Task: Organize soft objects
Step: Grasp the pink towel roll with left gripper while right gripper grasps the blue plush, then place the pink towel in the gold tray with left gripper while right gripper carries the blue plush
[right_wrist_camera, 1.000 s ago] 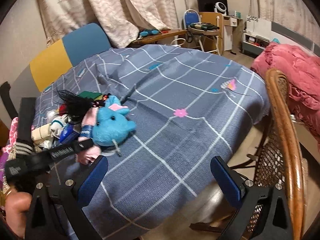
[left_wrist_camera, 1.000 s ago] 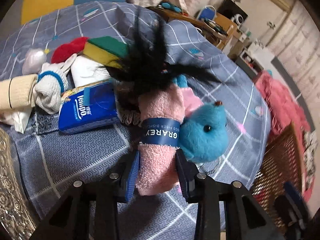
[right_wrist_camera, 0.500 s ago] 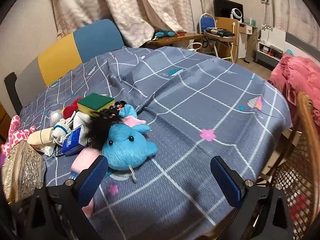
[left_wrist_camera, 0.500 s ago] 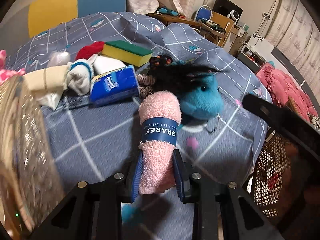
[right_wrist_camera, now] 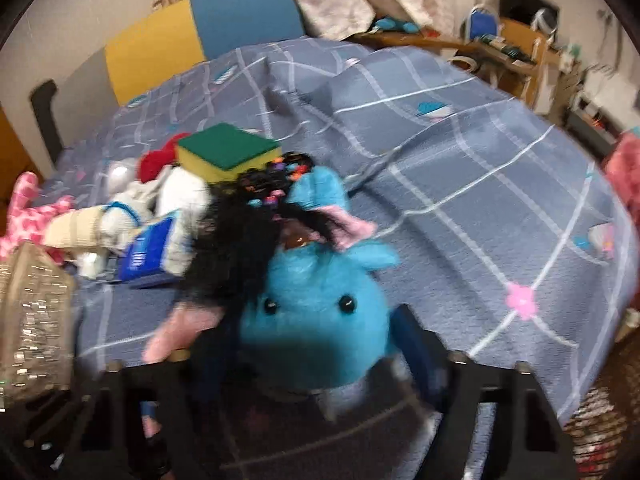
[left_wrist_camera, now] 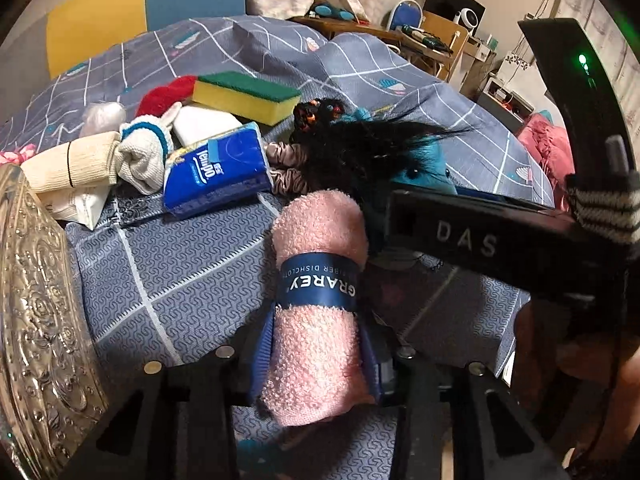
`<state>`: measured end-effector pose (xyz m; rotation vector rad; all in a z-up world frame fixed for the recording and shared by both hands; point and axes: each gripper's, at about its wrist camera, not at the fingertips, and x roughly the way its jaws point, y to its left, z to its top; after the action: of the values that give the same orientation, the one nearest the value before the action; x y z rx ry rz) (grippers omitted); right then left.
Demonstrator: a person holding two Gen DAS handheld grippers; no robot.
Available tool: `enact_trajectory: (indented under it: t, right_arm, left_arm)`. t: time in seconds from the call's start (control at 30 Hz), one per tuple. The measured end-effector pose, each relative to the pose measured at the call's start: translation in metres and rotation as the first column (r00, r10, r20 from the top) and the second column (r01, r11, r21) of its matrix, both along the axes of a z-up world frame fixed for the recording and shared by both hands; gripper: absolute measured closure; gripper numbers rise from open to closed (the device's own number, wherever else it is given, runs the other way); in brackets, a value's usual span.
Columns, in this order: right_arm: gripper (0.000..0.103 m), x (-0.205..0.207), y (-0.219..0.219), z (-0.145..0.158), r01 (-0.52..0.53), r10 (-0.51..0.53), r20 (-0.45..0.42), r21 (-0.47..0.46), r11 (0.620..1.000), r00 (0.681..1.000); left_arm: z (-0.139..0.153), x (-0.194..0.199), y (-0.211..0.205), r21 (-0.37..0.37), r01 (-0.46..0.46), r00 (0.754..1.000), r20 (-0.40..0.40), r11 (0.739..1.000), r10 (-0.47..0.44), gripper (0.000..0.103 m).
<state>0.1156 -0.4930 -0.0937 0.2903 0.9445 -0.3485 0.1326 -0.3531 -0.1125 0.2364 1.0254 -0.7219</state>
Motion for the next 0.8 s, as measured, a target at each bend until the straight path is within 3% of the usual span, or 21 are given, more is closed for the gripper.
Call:
enact_trajectory:
  t: [0.07,0.17,0.3,0.57,0.8]
  right_arm:
    - [0.038,-0.001,-0.001,0.001,-0.018,0.018,0.007,0.045,0.999,1.0]
    - [0.039,-0.008,0.004,0.009,-0.013,0.013,0.01,0.015,1.0,1.0]
    - [0.04,-0.033,0.0,0.024,0.041,-0.046,0.062,0.076,0.996,0.997]
    - [0.04,-0.07,0.003,0.037,0.157,-0.162,0.091,0.06,0.986,0.983]
    - [0.04,-0.085,0.02,0.02,0.167,-0.18,0.042,0.211,0.963,0.983]
  left_arm:
    - [0.003,-0.004,0.002,0.0,0.012,1.0,0.015,1.0,-0.012,0.069]
    - [0.008,-0.011,0.012,-0.028,0.01,1.0,0.005,1.0,-0.01,0.069]
    - [0.021,-0.023,0.026,-0.08,0.016,1.0,-0.001,0.997,-0.016,0.069]
    - [0.059,-0.052,0.067,-0.195,0.031,0.999,0.023,0.98,-0.027,0.069]
    - [0.096,-0.057,0.13,-0.251,-0.031,0.996,0.073,0.968,0.051,0.069]
